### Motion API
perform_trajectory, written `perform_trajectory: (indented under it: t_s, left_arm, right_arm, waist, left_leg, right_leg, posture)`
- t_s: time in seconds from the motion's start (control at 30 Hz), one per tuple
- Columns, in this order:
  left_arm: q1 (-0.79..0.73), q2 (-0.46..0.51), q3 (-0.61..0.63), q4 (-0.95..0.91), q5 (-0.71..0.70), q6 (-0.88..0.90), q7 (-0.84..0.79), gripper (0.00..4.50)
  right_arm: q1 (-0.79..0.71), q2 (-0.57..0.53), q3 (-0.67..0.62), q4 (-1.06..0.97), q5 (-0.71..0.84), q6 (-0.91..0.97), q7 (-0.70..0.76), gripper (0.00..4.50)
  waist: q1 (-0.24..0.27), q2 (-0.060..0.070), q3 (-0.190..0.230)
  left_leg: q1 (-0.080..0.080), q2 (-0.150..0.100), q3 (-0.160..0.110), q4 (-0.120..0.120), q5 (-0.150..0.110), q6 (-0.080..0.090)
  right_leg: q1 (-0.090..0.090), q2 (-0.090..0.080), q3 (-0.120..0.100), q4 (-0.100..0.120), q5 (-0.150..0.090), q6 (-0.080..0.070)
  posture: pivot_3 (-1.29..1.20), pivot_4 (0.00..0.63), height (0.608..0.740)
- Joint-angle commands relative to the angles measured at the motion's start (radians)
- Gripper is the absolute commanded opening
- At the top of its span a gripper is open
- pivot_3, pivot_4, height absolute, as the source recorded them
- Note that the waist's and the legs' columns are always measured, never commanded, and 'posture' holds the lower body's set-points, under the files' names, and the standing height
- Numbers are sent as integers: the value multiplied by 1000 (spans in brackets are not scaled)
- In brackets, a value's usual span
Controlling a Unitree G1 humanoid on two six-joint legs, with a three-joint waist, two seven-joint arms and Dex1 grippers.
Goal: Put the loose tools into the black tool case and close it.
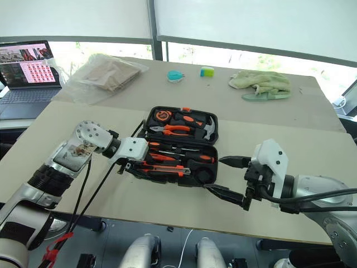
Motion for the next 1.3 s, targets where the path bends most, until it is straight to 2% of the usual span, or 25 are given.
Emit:
perform_trajectory:
  t_s: [0.03, 0.13, 0.3, 0.43, 0.57, 0.7, 0.73, 0.87, 1.03, 1.3]
  left_arm:
    - [-7, 0, 5, -15, -32, 9, -71, 3351]
    - [-12, 7, 42, -43, -102, 46, -133, 4304]
    - [-86, -27, 77, 48, -136, 88, -148, 4304]
    - [-136, -92, 80, 175, -105, 4, -103, 3205]
    - [-147, -142, 83, 277, -76, -82, -63, 1587]
    - [-122, -186, 102, 343, -86, -129, -52, 177]
    - [-120, -191, 106, 347, -88, -130, -50, 28]
    - [-87, -191, 106, 295, -111, -98, -87, 28]
    - [-74, -197, 108, 252, -97, -75, -58, 28]
    - [-118, -227, 152, 243, -130, -49, -26, 28]
  right_arm:
    - [0, 2, -40, -39, 32, -1, -19, 4500]
    - [7, 2, -37, -45, 37, -2, -28, 4500]
    - [8, 1, -27, -37, 40, -8, -38, 4500]
    - [-8, 4, -7, -23, 31, -12, -42, 4500]
    - [-17, 9, 9, -19, 24, -13, -48, 4500]
    - [-8, 13, 12, -24, 15, -16, -51, 4500]
    - [-7, 13, 11, -24, 14, -15, -52, 4500]
    - [12, 13, 0, -30, 9, -15, -50, 4500]
    - [26, 15, -3, -40, 7, -16, -52, 4500]
    - [47, 13, 0, -60, -8, -19, -49, 4500]
  waist:
    - [-3, 0, 0]
    - [-9, 0, 0]
    - [-8, 0, 0]
    - [0, 0, 0]
    - [0, 0, 0]
    - [0, 0, 0]
    - [0, 0, 0]
    - [0, 0, 0]
    - [0, 0, 0]
    - [1, 0, 0]
  left_leg:
    - [0, 0, 0, 0, 0, 0]
    - [0, 0, -2, 0, 0, 0]
    - [0, 0, -4, 1, 0, 0]
    - [-1, -1, -4, 4, 0, 0]
    - [-1, 0, -4, 4, 0, 0]
    - [-1, 0, -4, 4, 0, 0]
    - [-1, 0, -5, 4, 0, 0]
    - [-1, 0, -5, 4, 0, 0]
    - [-1, 0, -7, 4, 0, 0]
    - [-1, 0, -7, 4, 0, 0]
  right_leg:
    - [0, 0, 0, 0, 0, 0]
    - [0, 0, 0, 0, 0, 0]
    - [0, 0, 0, 1, 0, 0]
    - [1, 0, -1, 1, 0, 1]
    - [1, 1, 0, 1, 0, 1]
    - [1, 1, 0, 1, 0, 1]
    - [1, 1, 0, 1, 0, 1]
    - [1, 1, 0, 1, 0, 1]
    - [1, 1, 0, 1, 0, 1]
    - [1, 1, 0, 1, 0, 1]
  posture:
    - [0, 150, 740]
    - [0, 150, 740]
    - [0, 150, 740]
    - [0, 150, 740]
    - [0, 150, 740]
    - [0, 150, 740]
    - [0, 150, 740]
    - [0, 150, 740]
    - [0, 150, 740]
    - [0, 150, 740]
